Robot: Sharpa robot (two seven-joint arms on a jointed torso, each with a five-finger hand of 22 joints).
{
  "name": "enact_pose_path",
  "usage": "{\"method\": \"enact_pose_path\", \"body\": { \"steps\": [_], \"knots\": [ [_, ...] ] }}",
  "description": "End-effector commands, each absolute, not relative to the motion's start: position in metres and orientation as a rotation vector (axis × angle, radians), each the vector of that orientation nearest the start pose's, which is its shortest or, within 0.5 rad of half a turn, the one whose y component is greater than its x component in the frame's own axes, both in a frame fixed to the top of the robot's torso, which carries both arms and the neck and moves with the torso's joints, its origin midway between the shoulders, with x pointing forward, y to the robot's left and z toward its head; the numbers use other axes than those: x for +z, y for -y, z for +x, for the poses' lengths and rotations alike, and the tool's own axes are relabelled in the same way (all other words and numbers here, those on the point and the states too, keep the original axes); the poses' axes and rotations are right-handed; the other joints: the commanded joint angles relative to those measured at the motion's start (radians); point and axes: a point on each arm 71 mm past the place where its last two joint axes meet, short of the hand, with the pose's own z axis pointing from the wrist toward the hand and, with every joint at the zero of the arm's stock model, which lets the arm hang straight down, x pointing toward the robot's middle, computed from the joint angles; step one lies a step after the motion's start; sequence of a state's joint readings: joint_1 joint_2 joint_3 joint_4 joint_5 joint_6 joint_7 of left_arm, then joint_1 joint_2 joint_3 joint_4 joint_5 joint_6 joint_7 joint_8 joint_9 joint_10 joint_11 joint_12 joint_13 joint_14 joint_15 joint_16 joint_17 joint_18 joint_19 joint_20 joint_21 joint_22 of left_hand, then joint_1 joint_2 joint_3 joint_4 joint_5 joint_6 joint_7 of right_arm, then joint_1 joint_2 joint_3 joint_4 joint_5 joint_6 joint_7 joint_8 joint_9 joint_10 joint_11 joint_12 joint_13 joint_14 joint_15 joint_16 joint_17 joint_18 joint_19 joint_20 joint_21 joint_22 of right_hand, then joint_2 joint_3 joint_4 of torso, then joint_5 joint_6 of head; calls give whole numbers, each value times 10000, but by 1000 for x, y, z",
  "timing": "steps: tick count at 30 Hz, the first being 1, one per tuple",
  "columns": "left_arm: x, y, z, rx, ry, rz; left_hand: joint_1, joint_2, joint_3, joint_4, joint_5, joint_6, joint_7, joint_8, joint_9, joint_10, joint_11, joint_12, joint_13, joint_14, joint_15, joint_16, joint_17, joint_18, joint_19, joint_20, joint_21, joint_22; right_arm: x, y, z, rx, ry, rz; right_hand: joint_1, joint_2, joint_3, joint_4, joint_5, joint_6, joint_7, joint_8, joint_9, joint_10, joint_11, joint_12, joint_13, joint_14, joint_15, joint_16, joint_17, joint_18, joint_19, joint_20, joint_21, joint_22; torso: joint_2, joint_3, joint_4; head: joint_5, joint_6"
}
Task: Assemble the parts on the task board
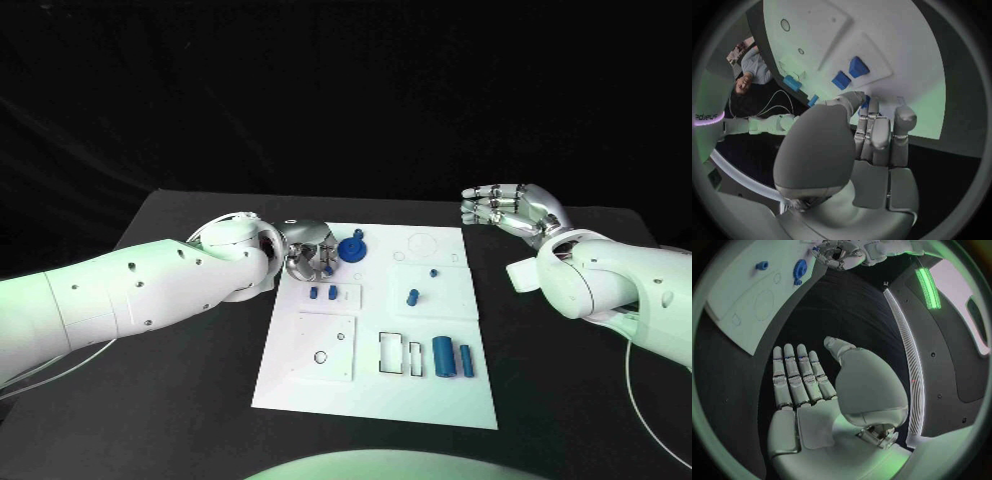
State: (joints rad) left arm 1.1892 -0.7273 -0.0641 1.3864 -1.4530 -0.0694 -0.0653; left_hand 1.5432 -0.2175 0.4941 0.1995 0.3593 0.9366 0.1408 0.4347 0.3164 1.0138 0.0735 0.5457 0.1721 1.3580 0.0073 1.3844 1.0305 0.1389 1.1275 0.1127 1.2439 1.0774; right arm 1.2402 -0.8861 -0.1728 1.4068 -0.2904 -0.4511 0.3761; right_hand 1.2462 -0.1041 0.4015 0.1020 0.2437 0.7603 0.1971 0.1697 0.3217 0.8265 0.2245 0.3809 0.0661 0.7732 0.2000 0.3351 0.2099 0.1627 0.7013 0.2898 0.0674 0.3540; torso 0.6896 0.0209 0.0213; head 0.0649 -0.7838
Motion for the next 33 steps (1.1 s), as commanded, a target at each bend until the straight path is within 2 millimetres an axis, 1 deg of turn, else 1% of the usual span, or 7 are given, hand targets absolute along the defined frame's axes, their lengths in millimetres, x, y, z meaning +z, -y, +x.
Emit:
{"method": "enact_pose_path", "body": {
  "steps": [1,3,6,10,14,20,33],
  "knots": [
    [-226,-176,495,-6409,-19438,2932,-170,-70,-42,-7,-36,-115,24,-99,-48,-76,54,-134,-27,28,46,16,-53,-99,-66,14,-23,-61,-206,272,498,11626,-14641,8251,62,-14,-32,-20,42,37,861,59,-9,22,-8,52,-15,-31,-52,36,-9,-44,-51,-15,21,-9,5,-8,4,5,4],
    [-226,-176,495,-6411,-19439,2930,-260,-121,-49,28,-31,-217,59,-205,-94,-210,108,-227,-54,-66,86,-45,-247,-89,-131,38,-74,-122,-206,272,498,11624,-14639,8251,62,-14,-32,-20,42,37,861,59,-9,22,-8,52,-15,-31,-52,36,-9,-44,-51,-15,21,-9,6,-8,5,3,7],
    [-226,-176,495,-6411,-19440,2927,-348,-182,-47,62,-29,-378,109,-361,-164,-280,152,-286,-72,-114,129,-64,-330,-84,-164,74,-109,-152,-206,272,498,11621,-14636,8252,62,-14,-32,-20,42,37,861,59,-9,22,-8,52,-15,-31,-52,36,-9,-44,-51,-15,21,-9,12,-4,5,5,5],
    [-226,-176,495,-6406,-19433,2917,-401,-218,-49,85,-26,-460,136,-450,-206,-304,176,-305,-75,-135,150,-69,-369,-81,-173,96,-123,-162,-206,272,498,11620,-14635,8252,62,-14,-32,-20,42,37,861,59,-9,22,-8,52,-15,-31,-52,36,-9,-44,-51,-15,21,-9,7,-5,-1,12,3],
    [-226,-176,495,-6382,-19430,2896,-442,-245,-52,104,-25,-524,159,-520,-240,-310,192,-310,-73,-154,165,-75,-404,-77,-186,112,-140,-177,-206,272,498,11619,-14637,8254,62,-14,-32,-20,42,37,861,59,-9,22,-8,52,-15,-31,-52,36,-9,-44,-51,-15,21,-9,7,-2,5,10,0],
    [-226,-178,496,-6338,-19409,2824,-491,-291,-47,126,-23,-634,193,-641,-304,-367,223,-334,-75,-172,190,-73,-437,-72,-199,137,-165,-199,-206,272,498,11610,-14630,8254,62,-14,-32,-20,42,37,861,59,-9,22,-8,52,-15,-31,-52,36,-9,-44,-51,-15,21,-9,2,-1,-3,19,-6],
    [-226,-181,497,-6243,-19366,2685,-529,-350,-47,136,-17,-795,243,-801,-390,-518,270,-336,-57,-193,235,-63,-478,-71,-200,177,-186,-211,-206,272,498,11579,-14629,8270,56,-15,-45,-13,42,32,864,55,-25,14,-6,51,-15,-45,-49,39,-23,-45,-52,-14,21,-24,4,-2,-2,14,-7]
  ]
}}
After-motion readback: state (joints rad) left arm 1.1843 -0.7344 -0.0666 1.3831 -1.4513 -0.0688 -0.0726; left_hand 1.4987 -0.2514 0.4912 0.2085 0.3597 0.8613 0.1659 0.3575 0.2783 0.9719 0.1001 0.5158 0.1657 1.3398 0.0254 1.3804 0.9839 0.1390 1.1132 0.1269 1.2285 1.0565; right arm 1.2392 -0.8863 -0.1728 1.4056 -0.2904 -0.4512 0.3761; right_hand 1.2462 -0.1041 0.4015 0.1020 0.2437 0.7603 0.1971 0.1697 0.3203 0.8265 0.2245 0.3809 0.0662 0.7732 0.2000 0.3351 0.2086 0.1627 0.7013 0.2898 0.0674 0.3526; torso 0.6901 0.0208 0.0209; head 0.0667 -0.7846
